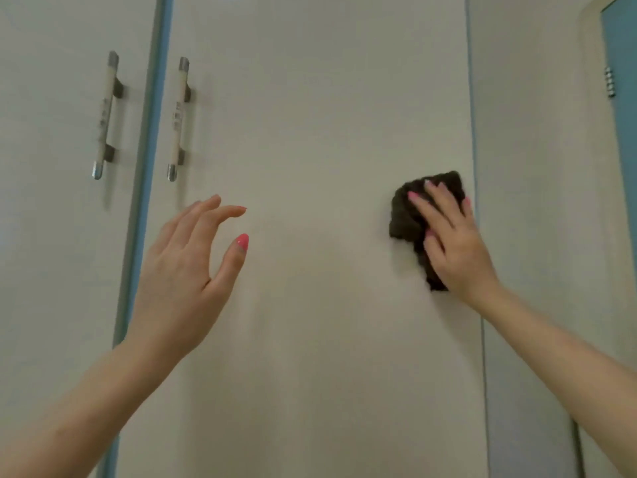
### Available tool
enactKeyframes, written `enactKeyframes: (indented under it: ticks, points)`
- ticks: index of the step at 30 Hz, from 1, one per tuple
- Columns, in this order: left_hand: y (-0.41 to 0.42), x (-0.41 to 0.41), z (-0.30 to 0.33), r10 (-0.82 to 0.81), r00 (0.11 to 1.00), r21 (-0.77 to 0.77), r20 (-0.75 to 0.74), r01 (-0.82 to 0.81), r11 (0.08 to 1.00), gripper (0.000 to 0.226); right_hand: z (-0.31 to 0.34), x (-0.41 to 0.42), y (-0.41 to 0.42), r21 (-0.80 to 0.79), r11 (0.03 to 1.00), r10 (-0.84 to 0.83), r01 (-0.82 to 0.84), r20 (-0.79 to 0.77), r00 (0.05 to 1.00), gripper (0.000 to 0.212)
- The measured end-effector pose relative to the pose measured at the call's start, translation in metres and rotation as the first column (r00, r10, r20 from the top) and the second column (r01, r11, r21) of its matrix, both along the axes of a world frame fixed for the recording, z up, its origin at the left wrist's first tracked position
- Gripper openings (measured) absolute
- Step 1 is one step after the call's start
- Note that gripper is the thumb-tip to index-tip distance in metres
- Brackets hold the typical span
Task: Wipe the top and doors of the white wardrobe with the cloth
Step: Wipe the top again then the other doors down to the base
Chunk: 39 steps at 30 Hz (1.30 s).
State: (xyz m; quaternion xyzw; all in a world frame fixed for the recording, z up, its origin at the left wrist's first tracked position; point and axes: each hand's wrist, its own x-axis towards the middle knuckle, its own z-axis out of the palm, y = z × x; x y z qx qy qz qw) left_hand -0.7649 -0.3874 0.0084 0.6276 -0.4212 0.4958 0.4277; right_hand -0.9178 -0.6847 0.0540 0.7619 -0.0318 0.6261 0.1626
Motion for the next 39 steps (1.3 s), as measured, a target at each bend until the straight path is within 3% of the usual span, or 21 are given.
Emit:
enactKeyframes:
  ticks: [2,4,7,11,13,15,17,19,21,23,25,28,30,31,33,35,37,39]
  points:
    - [0.0,-0.004,-0.012,0.046,0.999,0.024,0.026,-0.047,0.999,0.037,0.017,-0.001,-0.001,0.264,0.964,-0.016,-0.037,0.195,0.981,0.052]
    - [0.004,-0.003,-0.025,0.062,0.997,0.029,0.045,-0.063,0.998,0.039,0.01,0.008,0.006,0.302,0.953,-0.089,0.013,0.238,0.967,0.052]
    - [0.015,0.0,-0.041,0.037,0.999,-0.015,0.018,-0.037,0.999,0.042,-0.049,0.03,0.024,0.106,0.993,-0.077,0.054,0.223,0.972,0.052]
    - [0.025,0.007,-0.057,0.044,0.997,-0.005,-0.06,-0.044,0.999,0.04,-0.154,0.053,0.048,-0.318,0.948,-0.069,0.012,-0.17,0.983,0.06]
    - [0.03,0.01,-0.064,0.079,0.995,-0.001,-0.056,-0.079,0.997,0.038,-0.142,0.053,0.049,-0.533,0.845,-0.136,-0.046,-0.297,0.945,0.056]
    - [0.032,0.011,-0.067,0.081,0.995,-0.014,-0.051,-0.082,0.997,0.037,-0.101,0.055,0.054,-0.597,0.801,-0.166,-0.057,-0.312,0.935,0.05]
    - [0.034,0.009,-0.068,0.072,0.995,-0.024,-0.071,-0.074,0.997,0.035,-0.057,0.069,0.067,-0.494,0.87,-0.103,-0.005,-0.191,0.976,0.048]
    - [0.035,0.007,-0.069,0.058,0.993,-0.034,-0.1,-0.061,0.998,0.038,-0.025,0.09,0.091,-0.217,0.976,-0.018,0.025,0.032,0.999,0.048]
    - [0.037,0.005,-0.075,0.026,0.992,-0.075,-0.126,-0.036,0.997,0.034,-0.014,0.117,0.124,0.07,0.997,-0.028,0.014,0.209,0.977,0.049]
    - [0.041,0.002,-0.083,0.001,0.991,-0.115,-0.131,-0.016,0.993,0.033,-0.03,0.143,0.155,0.126,0.992,-0.02,-0.011,0.246,0.969,0.051]
    - [0.046,0.0,-0.091,0.003,0.994,-0.118,-0.109,-0.016,0.993,0.035,-0.068,0.164,0.177,-0.152,0.987,0.061,-0.049,0.075,0.995,0.052]
    - [0.054,0.0,-0.091,0.005,0.995,-0.12,-0.099,-0.017,0.993,0.043,-0.099,0.168,0.184,-0.635,0.753,-0.091,-0.174,-0.362,0.928,0.047]
    - [0.06,0.002,-0.089,0.019,0.994,-0.124,-0.106,-0.032,0.992,0.046,-0.068,0.165,0.177,-0.731,0.64,-0.138,-0.236,-0.412,0.901,0.044]
    - [0.063,0.002,-0.087,0.032,0.995,-0.117,-0.1,-0.044,0.992,0.045,-0.05,0.164,0.175,-0.735,0.641,-0.122,-0.221,-0.381,0.916,0.044]
    - [0.071,0.003,-0.086,0.049,0.996,-0.103,-0.081,-0.057,0.993,0.041,-0.017,0.166,0.177,-0.636,0.761,-0.062,-0.127,-0.266,0.962,0.046]
    - [0.077,0.005,-0.086,0.052,0.996,-0.104,-0.077,-0.06,0.993,0.035,-0.004,0.174,0.186,-0.403,0.913,0.0,-0.055,-0.135,0.991,0.048]
    - [0.081,0.008,-0.088,0.051,0.996,-0.113,-0.072,-0.059,0.992,0.034,-0.011,0.189,0.205,-0.19,0.981,0.024,-0.027,-0.019,1.0,0.049]
    - [0.083,0.011,-0.089,0.047,0.996,-0.13,-0.076,-0.057,0.99,0.035,-0.025,0.2,0.224,-0.082,0.995,0.053,-0.05,0.043,0.998,0.051]
